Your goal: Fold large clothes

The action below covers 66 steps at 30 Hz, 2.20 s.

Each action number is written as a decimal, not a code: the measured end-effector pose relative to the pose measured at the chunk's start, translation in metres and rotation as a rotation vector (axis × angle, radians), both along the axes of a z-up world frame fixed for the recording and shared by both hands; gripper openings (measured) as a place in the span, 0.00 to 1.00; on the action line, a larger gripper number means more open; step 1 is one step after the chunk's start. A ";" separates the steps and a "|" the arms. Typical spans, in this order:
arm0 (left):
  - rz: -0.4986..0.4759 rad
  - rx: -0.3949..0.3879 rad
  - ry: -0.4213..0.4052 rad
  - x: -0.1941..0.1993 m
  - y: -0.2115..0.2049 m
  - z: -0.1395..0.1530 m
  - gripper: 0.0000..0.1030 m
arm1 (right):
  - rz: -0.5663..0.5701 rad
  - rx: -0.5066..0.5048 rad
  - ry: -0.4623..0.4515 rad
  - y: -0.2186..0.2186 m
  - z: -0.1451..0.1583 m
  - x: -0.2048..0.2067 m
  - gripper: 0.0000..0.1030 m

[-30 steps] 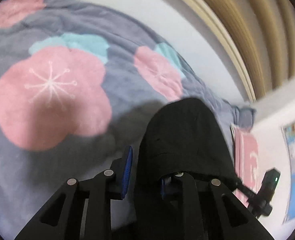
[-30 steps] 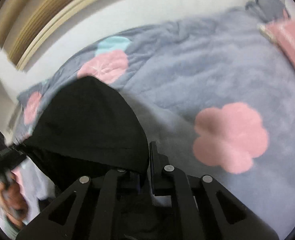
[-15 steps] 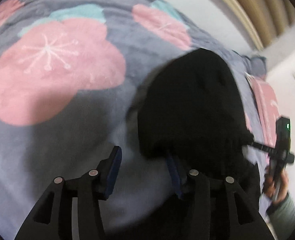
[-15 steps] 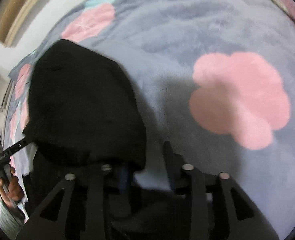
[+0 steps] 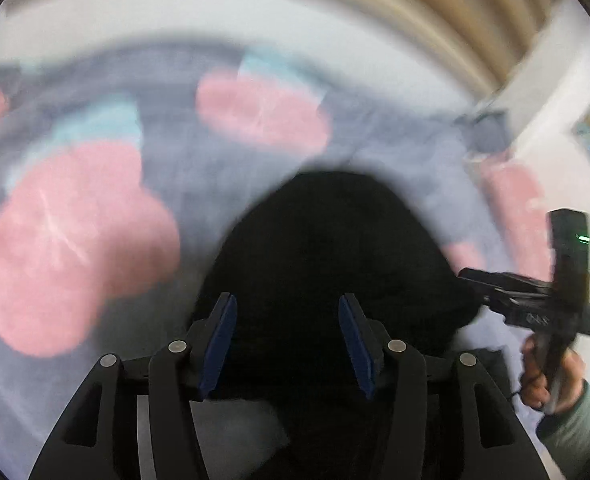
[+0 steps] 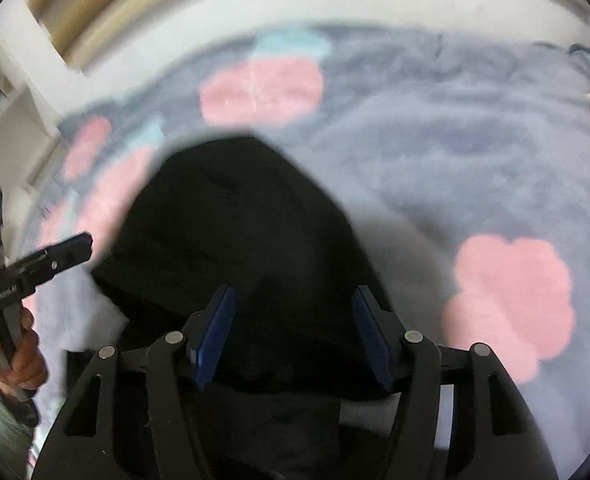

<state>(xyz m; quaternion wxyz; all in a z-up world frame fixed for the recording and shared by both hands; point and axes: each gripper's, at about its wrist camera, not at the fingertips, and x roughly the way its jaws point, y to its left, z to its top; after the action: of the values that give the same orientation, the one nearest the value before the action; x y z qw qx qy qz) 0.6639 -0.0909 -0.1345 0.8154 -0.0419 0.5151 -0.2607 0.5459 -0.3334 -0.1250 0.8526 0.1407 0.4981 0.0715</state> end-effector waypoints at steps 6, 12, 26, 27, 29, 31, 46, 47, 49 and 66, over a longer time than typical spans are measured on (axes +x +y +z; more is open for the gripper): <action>-0.020 0.057 0.083 0.008 -0.012 -0.051 0.52 | -0.004 0.024 0.099 0.000 -0.059 0.010 0.51; -0.062 -0.002 0.017 -0.001 -0.003 -0.012 0.52 | 0.056 0.051 0.002 -0.003 -0.014 0.000 0.51; -0.065 -0.017 0.041 0.003 -0.008 -0.042 0.54 | 0.106 -0.033 0.089 0.043 -0.058 0.093 0.43; -0.075 -0.017 0.040 0.001 -0.007 -0.040 0.54 | 0.095 -0.022 0.086 0.041 -0.056 0.090 0.43; -0.095 -0.031 0.037 0.001 -0.003 -0.030 0.54 | 0.091 -0.007 0.093 0.036 -0.050 0.088 0.44; -0.115 -0.097 0.026 -0.001 0.007 -0.012 0.54 | 0.120 0.028 0.079 0.031 -0.030 0.077 0.50; -0.218 -0.112 0.113 0.085 0.003 -0.007 0.78 | 0.138 0.087 0.068 -0.030 -0.006 0.079 0.77; -0.223 -0.119 0.127 0.086 0.000 -0.012 0.78 | 0.135 0.093 0.075 -0.031 -0.011 0.082 0.77; -0.230 -0.142 0.161 0.090 -0.006 -0.021 0.78 | 0.136 0.103 0.096 -0.030 -0.022 0.089 0.77; -0.361 -0.044 -0.151 -0.027 -0.001 0.072 0.17 | 0.385 -0.075 -0.085 0.032 0.070 -0.014 0.14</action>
<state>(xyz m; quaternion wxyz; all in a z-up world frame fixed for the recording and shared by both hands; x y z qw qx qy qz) 0.6366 -0.0920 -0.0625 0.7906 0.0529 0.4457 -0.4164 0.5323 -0.3011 -0.0547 0.8482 0.0080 0.4815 0.2206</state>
